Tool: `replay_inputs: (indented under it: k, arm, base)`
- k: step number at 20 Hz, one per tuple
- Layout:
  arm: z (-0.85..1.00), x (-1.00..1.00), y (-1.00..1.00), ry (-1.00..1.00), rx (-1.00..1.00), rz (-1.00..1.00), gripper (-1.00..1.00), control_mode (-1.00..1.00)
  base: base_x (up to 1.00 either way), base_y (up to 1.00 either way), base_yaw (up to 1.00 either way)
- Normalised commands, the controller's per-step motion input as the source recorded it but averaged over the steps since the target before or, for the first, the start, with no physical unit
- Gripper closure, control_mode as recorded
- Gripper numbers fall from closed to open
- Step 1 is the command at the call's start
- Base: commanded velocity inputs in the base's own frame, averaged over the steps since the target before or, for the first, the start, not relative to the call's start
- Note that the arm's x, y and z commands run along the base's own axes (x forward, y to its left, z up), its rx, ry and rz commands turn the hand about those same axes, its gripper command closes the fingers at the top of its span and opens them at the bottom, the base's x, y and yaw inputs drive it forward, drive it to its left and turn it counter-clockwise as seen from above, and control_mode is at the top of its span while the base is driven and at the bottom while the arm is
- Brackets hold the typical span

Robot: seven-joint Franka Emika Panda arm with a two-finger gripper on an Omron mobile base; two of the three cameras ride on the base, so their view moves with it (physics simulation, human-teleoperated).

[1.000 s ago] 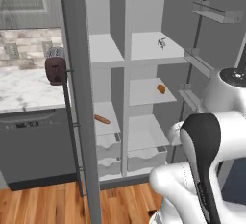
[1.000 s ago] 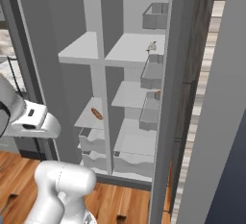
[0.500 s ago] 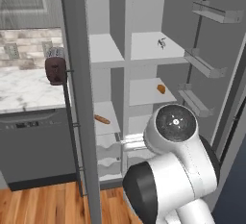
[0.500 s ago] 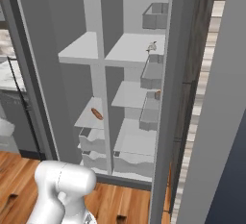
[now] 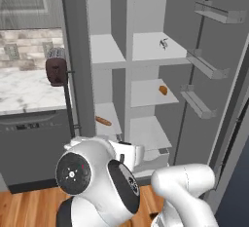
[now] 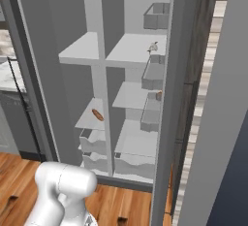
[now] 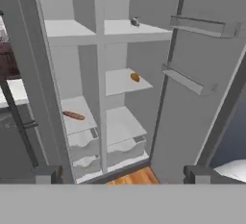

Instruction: Pick up the frozen fish from the freezer, place it on any shelf in the fridge, and close the fridge and freezer doors when done.

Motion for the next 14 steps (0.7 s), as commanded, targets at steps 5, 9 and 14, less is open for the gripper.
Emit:
replay_inputs:
  k: [5, 9, 14]
  arm:
    - [-0.08, 0.64, 0.99, -0.18, -0.01, -0.29, -1.00, -1.00]
    - [-0.05, 0.94, 0.71, -0.06, -0.05, -0.25, -1.00, -1.00]
    - [-0.12, 0.86, 0.42, -0.03, -0.08, -0.14, -1.00, -1.00]
  base:
    - [0.00, 0.00, 0.00]
    - [0.00, 0.00, 0.00]
    - [0.00, 0.00, 0.00]
